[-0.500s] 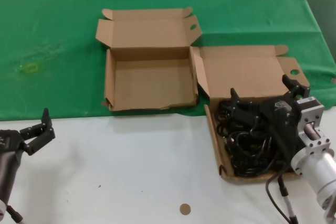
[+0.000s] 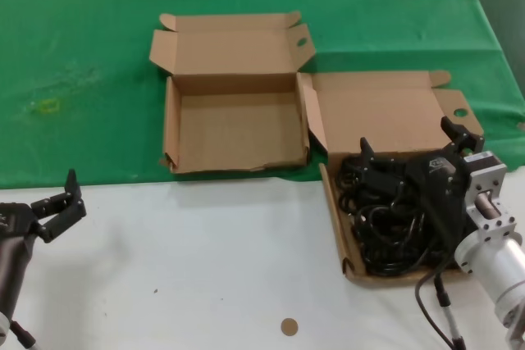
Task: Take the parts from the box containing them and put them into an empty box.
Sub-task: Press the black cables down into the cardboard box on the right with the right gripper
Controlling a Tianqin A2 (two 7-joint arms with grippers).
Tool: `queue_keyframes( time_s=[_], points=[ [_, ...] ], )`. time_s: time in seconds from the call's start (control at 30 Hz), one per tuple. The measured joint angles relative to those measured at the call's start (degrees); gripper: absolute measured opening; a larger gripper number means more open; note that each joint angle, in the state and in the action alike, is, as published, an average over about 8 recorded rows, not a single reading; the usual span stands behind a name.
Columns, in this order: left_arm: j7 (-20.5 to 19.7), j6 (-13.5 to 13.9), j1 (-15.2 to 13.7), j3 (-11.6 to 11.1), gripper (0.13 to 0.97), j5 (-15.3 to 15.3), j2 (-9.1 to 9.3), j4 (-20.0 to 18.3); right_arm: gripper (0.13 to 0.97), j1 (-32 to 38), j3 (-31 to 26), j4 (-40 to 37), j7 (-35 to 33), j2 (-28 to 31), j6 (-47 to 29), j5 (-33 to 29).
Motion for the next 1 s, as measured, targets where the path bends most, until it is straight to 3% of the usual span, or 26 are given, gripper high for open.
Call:
queue_keyframes(
  time_s=[1.0],
  points=[
    [0.0,0.0,0.0,0.0,0.966,0.0,0.00,0.0,0.966,0.0,0.0,0.0,0.0,0.0,0.0,0.0]
  ],
)
